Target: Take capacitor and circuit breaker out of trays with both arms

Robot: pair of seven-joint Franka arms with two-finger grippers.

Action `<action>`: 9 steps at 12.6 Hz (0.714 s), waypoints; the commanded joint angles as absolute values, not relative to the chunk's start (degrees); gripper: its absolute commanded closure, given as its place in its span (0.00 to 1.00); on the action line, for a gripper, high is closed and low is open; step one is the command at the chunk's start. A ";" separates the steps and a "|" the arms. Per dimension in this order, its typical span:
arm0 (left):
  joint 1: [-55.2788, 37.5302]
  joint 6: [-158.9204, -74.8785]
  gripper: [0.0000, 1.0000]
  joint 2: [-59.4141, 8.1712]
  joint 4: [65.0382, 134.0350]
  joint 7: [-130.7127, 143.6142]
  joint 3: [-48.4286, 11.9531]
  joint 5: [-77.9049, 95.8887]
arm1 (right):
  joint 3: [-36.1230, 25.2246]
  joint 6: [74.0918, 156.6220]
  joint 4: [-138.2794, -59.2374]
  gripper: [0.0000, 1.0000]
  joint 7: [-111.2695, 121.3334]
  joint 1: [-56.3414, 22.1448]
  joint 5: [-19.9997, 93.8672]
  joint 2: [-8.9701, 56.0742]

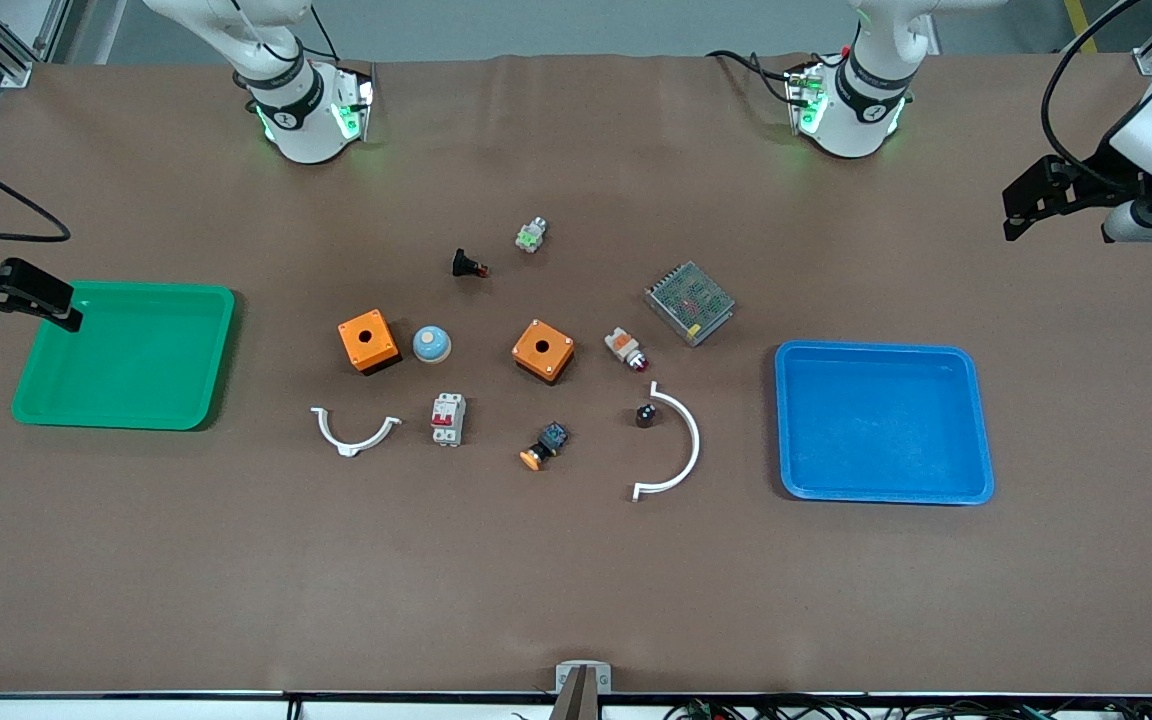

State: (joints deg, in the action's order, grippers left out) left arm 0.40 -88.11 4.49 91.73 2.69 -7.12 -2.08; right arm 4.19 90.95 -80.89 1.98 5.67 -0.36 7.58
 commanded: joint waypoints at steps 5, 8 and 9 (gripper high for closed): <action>0.44 -86.84 0.00 5.80 91.58 2.90 -7.03 -1.32 | -1.85 89.04 -83.85 0.00 1.67 -0.44 2.72 4.40; 0.44 -86.75 0.00 5.80 91.06 2.38 -7.03 -1.14 | -1.93 88.51 -83.85 0.00 1.67 -0.44 1.68 4.40; 0.44 -85.96 0.00 5.80 91.05 2.29 -7.12 -1.14 | -1.93 88.51 -83.85 0.00 1.67 -0.35 1.58 4.22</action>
State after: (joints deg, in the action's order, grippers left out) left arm 0.40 -87.53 5.05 91.47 2.69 -7.12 -2.08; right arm -1.29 88.61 -82.22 1.93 0.12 1.45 6.11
